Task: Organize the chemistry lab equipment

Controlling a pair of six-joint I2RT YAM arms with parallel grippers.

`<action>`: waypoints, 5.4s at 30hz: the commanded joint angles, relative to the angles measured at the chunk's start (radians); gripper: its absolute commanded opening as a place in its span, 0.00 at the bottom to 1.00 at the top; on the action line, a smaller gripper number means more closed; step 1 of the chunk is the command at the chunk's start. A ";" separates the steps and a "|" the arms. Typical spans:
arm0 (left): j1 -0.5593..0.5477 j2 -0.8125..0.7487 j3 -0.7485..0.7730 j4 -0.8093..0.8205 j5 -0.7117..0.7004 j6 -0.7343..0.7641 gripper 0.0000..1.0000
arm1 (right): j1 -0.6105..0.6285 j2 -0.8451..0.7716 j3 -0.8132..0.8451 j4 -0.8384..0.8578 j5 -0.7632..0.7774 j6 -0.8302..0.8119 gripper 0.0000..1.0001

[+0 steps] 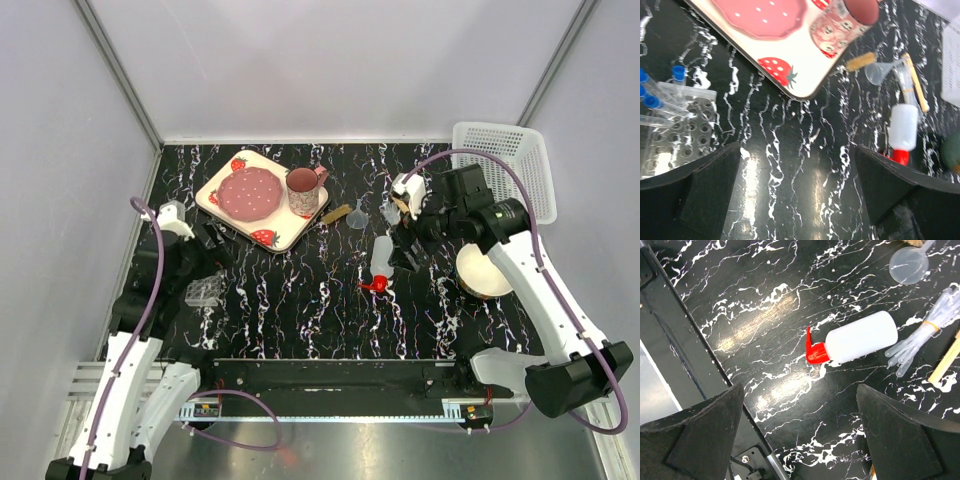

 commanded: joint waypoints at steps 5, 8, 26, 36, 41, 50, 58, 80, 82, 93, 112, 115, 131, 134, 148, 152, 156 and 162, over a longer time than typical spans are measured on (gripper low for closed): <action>0.004 -0.050 -0.043 0.045 0.284 0.021 0.99 | -0.065 0.044 0.072 -0.008 0.036 0.149 1.00; 0.004 -0.068 -0.066 0.062 0.321 0.021 0.99 | -0.124 0.053 0.064 -0.005 0.024 0.181 1.00; 0.006 -0.144 -0.157 0.134 0.433 0.040 0.99 | -0.227 0.435 -0.025 0.186 -0.306 0.449 1.00; 0.006 -0.145 -0.160 0.139 0.437 0.037 0.99 | -0.084 0.590 -0.071 0.358 0.142 0.775 1.00; 0.006 -0.136 -0.159 0.138 0.440 0.038 0.99 | -0.006 0.636 -0.068 0.372 0.257 0.801 1.00; 0.006 -0.157 -0.160 0.140 0.437 0.040 0.99 | 0.015 0.671 -0.063 0.372 0.386 0.775 0.81; 0.004 -0.164 -0.162 0.142 0.440 0.038 0.99 | 0.015 0.552 -0.016 0.343 0.199 0.649 0.43; 0.006 -0.187 -0.168 0.149 0.457 0.037 0.99 | -0.623 0.666 0.633 0.124 0.355 0.164 0.54; 0.004 -0.187 -0.168 0.149 0.457 0.035 0.99 | -0.626 0.718 0.662 0.122 0.362 0.152 0.61; 0.004 -0.165 -0.169 0.155 0.474 0.037 0.99 | -0.628 0.722 0.684 0.035 0.042 0.085 1.00; 0.004 -0.128 -0.172 0.163 0.500 0.037 0.99 | -0.200 0.745 0.515 0.160 -0.042 0.037 1.00; 0.004 -0.115 -0.171 0.163 0.502 0.038 0.99 | -0.122 0.808 0.567 0.180 0.055 0.048 1.00; 0.004 -0.107 -0.171 0.165 0.502 0.037 0.99 | -0.006 1.002 0.736 0.213 0.161 0.143 0.89; 0.004 -0.107 -0.171 0.166 0.503 0.037 0.99 | 0.003 1.012 0.732 0.213 0.164 0.143 0.87; 0.004 -0.115 -0.172 0.168 0.505 0.037 0.99 | 0.033 1.042 0.736 0.199 0.193 0.128 0.41; 0.006 -0.119 -0.172 0.168 0.505 0.037 0.99 | 0.034 1.055 0.759 0.176 0.194 0.120 0.20; 0.006 -0.124 -0.172 0.168 0.502 0.035 0.99 | 0.033 1.009 0.718 0.173 0.197 0.099 0.13; 0.006 -0.131 -0.172 0.168 0.502 0.035 0.99 | 0.032 0.836 0.571 0.164 0.205 0.016 0.10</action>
